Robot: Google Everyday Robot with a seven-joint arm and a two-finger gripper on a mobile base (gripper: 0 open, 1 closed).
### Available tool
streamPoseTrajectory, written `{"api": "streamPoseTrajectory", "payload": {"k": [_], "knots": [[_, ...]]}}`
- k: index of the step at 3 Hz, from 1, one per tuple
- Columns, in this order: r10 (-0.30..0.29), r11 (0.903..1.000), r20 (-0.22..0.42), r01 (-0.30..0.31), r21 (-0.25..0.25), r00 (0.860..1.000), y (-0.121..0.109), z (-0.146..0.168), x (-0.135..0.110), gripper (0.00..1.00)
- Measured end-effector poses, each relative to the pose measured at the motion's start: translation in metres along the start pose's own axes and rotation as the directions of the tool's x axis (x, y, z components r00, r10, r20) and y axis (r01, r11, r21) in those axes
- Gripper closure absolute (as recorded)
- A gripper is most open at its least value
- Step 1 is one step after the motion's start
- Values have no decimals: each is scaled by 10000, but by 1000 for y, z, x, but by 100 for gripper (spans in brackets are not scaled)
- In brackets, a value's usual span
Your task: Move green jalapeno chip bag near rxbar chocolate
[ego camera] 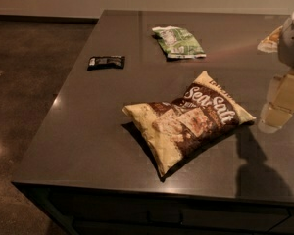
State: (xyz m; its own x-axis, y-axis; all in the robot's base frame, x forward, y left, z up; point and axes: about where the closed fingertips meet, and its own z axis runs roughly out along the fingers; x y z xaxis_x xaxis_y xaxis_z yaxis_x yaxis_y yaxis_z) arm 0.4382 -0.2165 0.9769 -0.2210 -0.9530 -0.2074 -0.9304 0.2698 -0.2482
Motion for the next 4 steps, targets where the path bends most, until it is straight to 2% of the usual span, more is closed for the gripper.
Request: {"api": "streamPoseTrajectory", "payload": {"k": [1, 2, 3, 4], "knots": [[0, 10000, 1, 0, 2, 10000, 0, 0, 0, 0], [465, 9985, 29, -466, 298, 9989, -16, 8, -2, 0], [1010, 9917, 288, -1029, 767, 9945, -50, 25, -10, 0], [1872, 9730, 622, -1937, 1252, 9804, -93, 48, -15, 0]]}}
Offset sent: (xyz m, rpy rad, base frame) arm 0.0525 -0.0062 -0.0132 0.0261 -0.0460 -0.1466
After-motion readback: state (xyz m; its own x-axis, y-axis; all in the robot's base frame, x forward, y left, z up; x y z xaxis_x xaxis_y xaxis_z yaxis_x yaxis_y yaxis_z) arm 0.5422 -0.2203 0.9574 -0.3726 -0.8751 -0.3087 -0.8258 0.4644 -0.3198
